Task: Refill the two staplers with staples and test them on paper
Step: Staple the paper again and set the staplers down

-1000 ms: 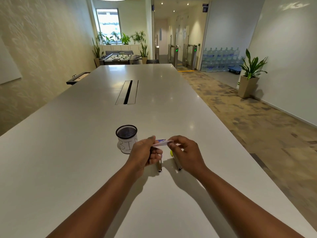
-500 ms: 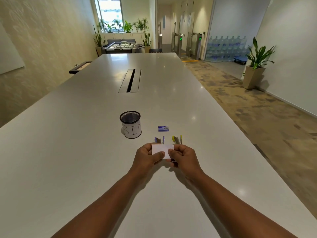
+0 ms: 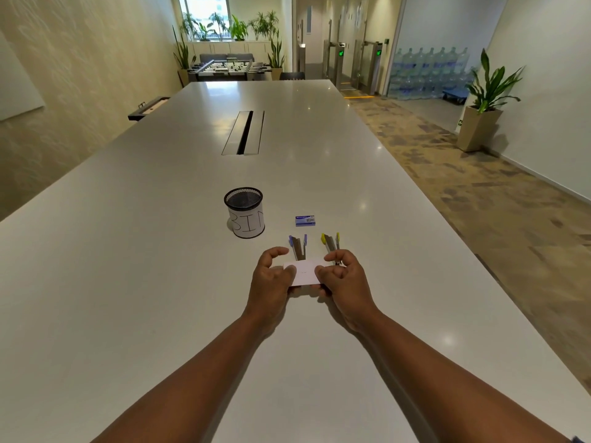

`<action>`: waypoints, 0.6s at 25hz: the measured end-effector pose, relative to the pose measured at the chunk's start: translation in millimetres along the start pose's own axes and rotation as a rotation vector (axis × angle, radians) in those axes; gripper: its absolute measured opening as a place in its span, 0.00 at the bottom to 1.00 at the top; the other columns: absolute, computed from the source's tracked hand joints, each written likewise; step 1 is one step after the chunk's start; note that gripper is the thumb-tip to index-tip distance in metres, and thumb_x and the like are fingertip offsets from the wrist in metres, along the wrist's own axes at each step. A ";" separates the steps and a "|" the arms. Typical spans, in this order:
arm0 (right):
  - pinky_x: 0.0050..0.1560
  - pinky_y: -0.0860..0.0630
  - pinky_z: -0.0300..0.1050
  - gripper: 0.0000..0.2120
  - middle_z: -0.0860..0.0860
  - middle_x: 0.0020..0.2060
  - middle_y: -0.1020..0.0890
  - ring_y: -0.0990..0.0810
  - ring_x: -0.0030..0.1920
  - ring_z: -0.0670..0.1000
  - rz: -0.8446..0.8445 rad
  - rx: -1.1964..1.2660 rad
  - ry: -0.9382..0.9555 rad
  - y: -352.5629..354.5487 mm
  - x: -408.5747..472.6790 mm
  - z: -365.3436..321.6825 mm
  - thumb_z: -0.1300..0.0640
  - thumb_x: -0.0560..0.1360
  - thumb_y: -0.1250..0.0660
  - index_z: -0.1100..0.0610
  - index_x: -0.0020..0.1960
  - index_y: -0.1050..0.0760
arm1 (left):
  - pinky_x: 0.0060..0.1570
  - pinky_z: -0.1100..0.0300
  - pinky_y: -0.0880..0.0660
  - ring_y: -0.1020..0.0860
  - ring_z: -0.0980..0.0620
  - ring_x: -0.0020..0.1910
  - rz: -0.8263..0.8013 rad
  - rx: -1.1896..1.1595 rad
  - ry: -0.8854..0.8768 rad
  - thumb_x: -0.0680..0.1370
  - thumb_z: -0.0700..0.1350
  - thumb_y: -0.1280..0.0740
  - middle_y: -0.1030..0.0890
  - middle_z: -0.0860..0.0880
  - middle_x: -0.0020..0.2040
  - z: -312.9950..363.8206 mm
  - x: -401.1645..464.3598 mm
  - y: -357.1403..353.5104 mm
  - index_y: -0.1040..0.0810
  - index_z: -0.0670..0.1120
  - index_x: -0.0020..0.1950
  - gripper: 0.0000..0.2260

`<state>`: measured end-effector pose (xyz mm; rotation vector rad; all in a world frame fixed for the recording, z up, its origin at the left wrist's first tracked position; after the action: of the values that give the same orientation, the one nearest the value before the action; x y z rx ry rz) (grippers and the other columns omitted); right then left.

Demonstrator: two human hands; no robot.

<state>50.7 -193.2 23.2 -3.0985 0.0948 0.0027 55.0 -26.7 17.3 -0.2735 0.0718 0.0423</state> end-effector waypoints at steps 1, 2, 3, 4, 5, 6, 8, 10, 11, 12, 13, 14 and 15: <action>0.31 0.19 0.49 0.06 0.57 0.41 0.14 0.18 0.33 0.54 0.003 -0.024 0.015 -0.4 -0.2 -1.2 0.61 0.79 0.31 0.54 0.54 0.24 | 0.42 0.52 0.19 0.15 0.41 0.50 0.012 0.030 -0.009 0.81 0.36 0.36 0.14 0.41 0.49 0.0 0.1 -0.2 0.22 0.55 0.57 0.14; 0.31 0.19 0.48 0.04 0.57 0.41 0.14 0.18 0.33 0.53 -0.001 -0.029 0.023 -0.7 -0.8 -2.0 0.62 0.79 0.31 0.55 0.52 0.22 | 0.41 0.52 0.20 0.16 0.40 0.51 0.020 0.053 -0.015 0.81 0.35 0.37 0.15 0.41 0.51 -0.7 0.3 -0.1 0.20 0.53 0.54 0.13; 0.31 0.20 0.47 0.04 0.55 0.41 0.14 0.19 0.33 0.52 -0.007 -0.020 0.024 -1.3 -1.3 -2.4 0.62 0.80 0.32 0.56 0.51 0.20 | 0.41 0.54 0.21 0.17 0.39 0.53 0.019 0.060 -0.016 0.82 0.35 0.38 0.16 0.42 0.53 -1.8 0.5 -0.1 0.18 0.51 0.51 0.13; 0.30 0.20 0.45 0.05 0.54 0.39 0.15 0.19 0.32 0.51 -0.011 -0.003 0.018 -2.0 -1.8 -2.4 0.63 0.80 0.33 0.57 0.51 0.19 | 0.41 0.56 0.21 0.18 0.39 0.54 0.011 0.059 -0.012 0.82 0.34 0.39 0.16 0.42 0.54 -3.1 0.6 0.3 0.16 0.49 0.49 0.14; 0.30 0.21 0.44 0.06 0.54 0.39 0.15 0.19 0.32 0.50 -0.012 0.012 0.012 -2.3 -2.3 -2.2 0.64 0.80 0.33 0.58 0.51 0.18 | 0.41 0.57 0.21 0.18 0.40 0.54 -0.002 0.053 0.000 0.81 0.33 0.39 0.16 0.42 0.53 -4.4 1.1 1.1 0.15 0.47 0.47 0.15; 0.31 0.21 0.44 0.06 0.54 0.39 0.15 0.19 0.32 0.50 -0.011 0.024 0.008 -2.4 -2.5 -2.3 0.65 0.80 0.34 0.59 0.52 0.18 | 0.41 0.58 0.20 0.18 0.41 0.53 -0.018 0.043 0.016 0.80 0.33 0.38 0.16 0.42 0.53 -5.1 1.4 2.2 0.14 0.46 0.47 0.14; 0.31 0.20 0.44 0.06 0.54 0.39 0.15 0.18 0.34 0.50 -0.012 0.045 0.011 -3.0 -3.2 -2.4 0.65 0.80 0.33 0.61 0.53 0.18 | 0.44 0.55 0.18 0.15 0.42 0.50 -0.052 0.022 0.052 0.78 0.35 0.33 0.14 0.41 0.50 -5.2 1.1 4.6 0.14 0.45 0.50 0.09; 0.32 0.20 0.43 0.06 0.53 0.39 0.14 0.17 0.35 0.49 -0.017 0.067 0.013 -3.1 -3.7 -2.3 0.65 0.80 0.33 0.61 0.54 0.18 | 0.48 0.49 0.17 0.15 0.43 0.47 -0.071 0.051 0.067 0.75 0.38 0.27 0.13 0.40 0.49 -5.4 1.2 5.7 0.14 0.47 0.51 0.07; 0.32 0.20 0.42 0.06 0.52 0.39 0.14 0.17 0.35 0.49 -0.021 0.069 0.014 -3.3 -3.7 -2.0 0.66 0.80 0.33 0.61 0.54 0.18 | 0.49 0.47 0.17 0.15 0.43 0.46 -0.070 0.070 0.069 0.74 0.39 0.25 0.13 0.40 0.49 -5.7 1.9 5.7 0.14 0.48 0.51 0.08; 0.33 0.20 0.42 0.06 0.53 0.40 0.14 0.17 0.35 0.48 -0.024 0.058 0.018 -3.1 -3.9 -2.2 0.65 0.80 0.33 0.61 0.54 0.18 | 0.49 0.47 0.17 0.15 0.43 0.46 -0.060 0.082 0.074 0.72 0.41 0.23 0.13 0.40 0.48 -6.3 2.9 5.8 0.14 0.49 0.51 0.09; 0.35 0.20 0.40 0.06 0.53 0.41 0.14 0.16 0.36 0.47 -0.026 0.033 0.028 -3.3 -3.6 -2.9 0.65 0.80 0.33 0.60 0.54 0.18 | 0.48 0.48 0.17 0.15 0.43 0.46 -0.045 0.084 0.079 0.70 0.42 0.22 0.14 0.40 0.48 -6.6 4.3 5.6 0.14 0.49 0.50 0.10; 0.37 0.20 0.39 0.07 0.54 0.43 0.14 0.16 0.37 0.46 -0.030 0.009 0.039 -3.9 -3.6 -3.9 0.65 0.81 0.34 0.60 0.54 0.18 | 0.48 0.49 0.17 0.15 0.42 0.46 -0.032 0.074 0.083 0.68 0.43 0.22 0.14 0.39 0.48 -6.8 5.6 5.6 0.14 0.49 0.49 0.10; 0.37 0.20 0.37 0.07 0.53 0.43 0.15 0.16 0.38 0.45 -0.035 -0.002 0.046 -4.5 -3.5 -4.6 0.66 0.80 0.34 0.60 0.54 0.18 | 0.48 0.48 0.17 0.15 0.41 0.46 -0.021 0.056 0.089 0.68 0.44 0.22 0.14 0.39 0.48 -6.9 6.9 5.1 0.13 0.48 0.48 0.10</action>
<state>47.4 -188.7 28.0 -3.1027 0.0426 -0.0699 61.2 -23.5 8.8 -0.2197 0.1584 0.0070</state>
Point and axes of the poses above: each hand's wrist, its own x-axis towards the middle knuckle, its own y-axis out of the back of the hand, z = x × y, the point moved 5 cm from there along x, towards the middle knuckle
